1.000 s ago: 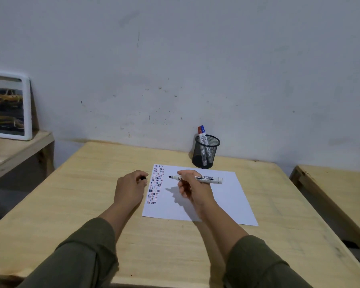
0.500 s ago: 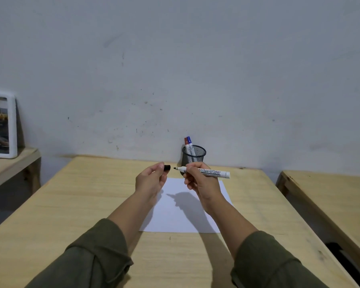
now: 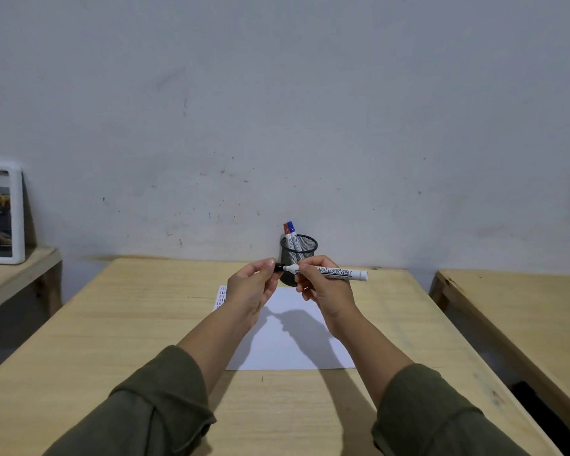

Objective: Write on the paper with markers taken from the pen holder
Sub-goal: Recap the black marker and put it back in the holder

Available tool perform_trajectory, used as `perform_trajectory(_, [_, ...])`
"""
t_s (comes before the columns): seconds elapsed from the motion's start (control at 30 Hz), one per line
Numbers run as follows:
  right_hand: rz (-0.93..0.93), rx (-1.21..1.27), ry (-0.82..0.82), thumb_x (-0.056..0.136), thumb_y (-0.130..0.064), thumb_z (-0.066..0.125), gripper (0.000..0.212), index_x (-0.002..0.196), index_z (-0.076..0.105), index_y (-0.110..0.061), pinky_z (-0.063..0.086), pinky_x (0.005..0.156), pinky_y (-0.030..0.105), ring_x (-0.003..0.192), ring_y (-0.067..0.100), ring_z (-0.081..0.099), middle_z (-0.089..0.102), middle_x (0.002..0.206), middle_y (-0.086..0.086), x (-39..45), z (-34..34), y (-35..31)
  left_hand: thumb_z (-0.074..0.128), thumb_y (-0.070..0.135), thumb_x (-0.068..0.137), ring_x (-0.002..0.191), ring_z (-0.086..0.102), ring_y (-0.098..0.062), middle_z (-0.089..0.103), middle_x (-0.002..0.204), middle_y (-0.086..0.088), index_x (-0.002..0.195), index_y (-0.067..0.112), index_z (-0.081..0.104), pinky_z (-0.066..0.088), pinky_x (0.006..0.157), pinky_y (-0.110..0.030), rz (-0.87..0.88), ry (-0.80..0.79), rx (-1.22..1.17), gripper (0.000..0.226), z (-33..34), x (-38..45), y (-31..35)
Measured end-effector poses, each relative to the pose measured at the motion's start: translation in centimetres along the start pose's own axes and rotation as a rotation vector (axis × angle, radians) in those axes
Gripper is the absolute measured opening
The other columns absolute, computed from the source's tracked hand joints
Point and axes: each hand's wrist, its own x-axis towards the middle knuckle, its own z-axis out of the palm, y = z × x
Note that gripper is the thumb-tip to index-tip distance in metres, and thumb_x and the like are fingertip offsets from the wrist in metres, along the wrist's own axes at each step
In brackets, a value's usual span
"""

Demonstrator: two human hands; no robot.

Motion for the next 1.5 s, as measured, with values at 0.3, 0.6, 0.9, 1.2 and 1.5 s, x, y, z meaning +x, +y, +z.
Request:
perform_trajectory(0.3, [-0.075, -0.161, -0.077, 0.084, -0.009, 0.062, 0.007, 0.078, 0.060, -0.012, 0.042, 0.053, 0.023, 0.060, 0.015, 0.056, 0.059, 0.063, 0.005, -0.6, -0.3, -1.3, 0.063, 0.017, 0.086, 0.058, 0.068, -0.002, 0.067, 0.077, -0.003, 0.091, 0.009, 0.062, 0.055, 0.066, -0.017, -0.095, -0.026, 0.017, 0.009, 1.0, -1.5, 0.9])
perform_trajectory(0.6, [-0.029, 0.123, -0.006, 0.088, -0.004, 0.056, 0.014, 0.074, 0.051, -0.007, 0.044, 0.051, 0.023, 0.050, 0.016, 0.051, 0.059, 0.057, 0.007, -0.9, 0.5, -1.9, 0.058, 0.008, 0.088, 0.064, 0.060, -0.009, 0.063, 0.079, -0.008, 0.090, 0.009, 0.061, 0.054, 0.062, -0.014, -0.108, -0.063, -0.093, 0.003, 2.1, -2.4, 1.2])
perform_trajectory(0.9, [0.131, 0.261, -0.316, 0.073, -0.026, 0.065, 0.043, 0.114, 0.063, -0.013, 0.049, 0.069, 0.025, 0.083, 0.019, 0.064, 0.069, 0.098, 0.009, -1.1, -1.3, -2.1, 0.049, 0.003, 0.092, 0.065, 0.064, -0.007, 0.064, 0.086, -0.002, 0.097, 0.013, 0.057, 0.050, 0.051, -0.012, -0.045, -0.066, -0.138, 0.013, 1.5, -0.7, 2.5])
perform_trajectory(1.2, [0.132, 0.056, -0.266, 0.091, -0.003, 0.052, 0.013, 0.092, 0.063, -0.010, 0.051, 0.061, 0.020, 0.067, 0.012, 0.066, 0.070, 0.094, 0.014, 3.0, -2.3, -2.4, 0.054, 0.015, 0.092, 0.068, 0.062, -0.002, 0.067, 0.088, 0.003, 0.103, 0.017, 0.058, 0.045, 0.067, -0.017, 0.009, -0.197, 0.113, 0.013, 3.4, 3.2, 3.5])
perform_trajectory(1.5, [-0.129, -0.353, -0.055, 0.088, 0.005, 0.055, 0.078, 0.142, 0.025, -0.042, 0.053, 0.068, 0.025, 0.089, 0.016, 0.066, 0.064, 0.101, 0.009, 13.7, -3.4, -3.0, 0.064, 0.032, 0.083, 0.122, 0.052, -0.018, 0.056, 0.135, -0.001, 0.130, 0.020, 0.054, 0.042, 0.104, -0.036, 0.198, 0.049, 0.815, 0.049, 3.6, 10.9, 0.9])
